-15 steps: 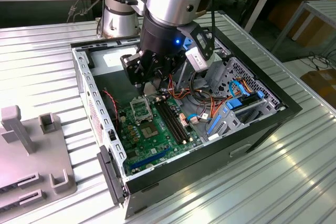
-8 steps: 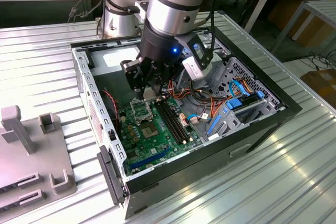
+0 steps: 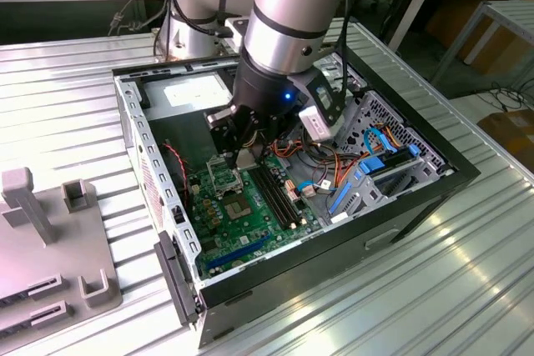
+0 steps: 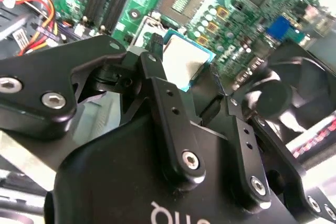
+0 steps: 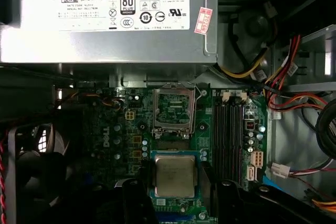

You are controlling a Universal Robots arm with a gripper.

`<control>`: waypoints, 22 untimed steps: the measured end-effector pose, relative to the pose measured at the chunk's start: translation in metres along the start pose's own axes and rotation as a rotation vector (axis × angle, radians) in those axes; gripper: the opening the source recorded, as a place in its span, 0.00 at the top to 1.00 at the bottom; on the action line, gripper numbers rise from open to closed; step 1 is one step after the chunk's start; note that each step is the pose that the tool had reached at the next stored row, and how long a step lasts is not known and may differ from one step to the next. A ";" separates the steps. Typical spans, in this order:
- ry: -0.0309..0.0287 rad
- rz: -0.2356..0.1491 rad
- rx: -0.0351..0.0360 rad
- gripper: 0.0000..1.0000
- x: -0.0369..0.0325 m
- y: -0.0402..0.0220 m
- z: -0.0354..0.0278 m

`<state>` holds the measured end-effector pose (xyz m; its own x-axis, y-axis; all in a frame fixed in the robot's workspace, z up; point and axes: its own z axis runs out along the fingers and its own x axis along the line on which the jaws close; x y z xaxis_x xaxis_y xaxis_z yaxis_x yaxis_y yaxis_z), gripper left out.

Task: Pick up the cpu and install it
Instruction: 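Place the cpu into insertion slot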

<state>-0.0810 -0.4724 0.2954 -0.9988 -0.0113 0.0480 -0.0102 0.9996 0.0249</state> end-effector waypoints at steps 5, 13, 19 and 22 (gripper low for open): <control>0.0006 -0.012 0.0008 0.53 -0.0031 -0.0010 0.0105; 0.0069 -0.035 0.0012 0.53 -0.0024 -0.0070 0.0305; 0.0065 -0.012 0.0003 0.53 -0.0019 -0.0118 0.0411; 0.0064 -0.011 0.0000 0.53 -0.0005 -0.0129 0.0468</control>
<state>-0.0826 -0.4841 0.2483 -0.9983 -0.0224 0.0541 -0.0211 0.9995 0.0255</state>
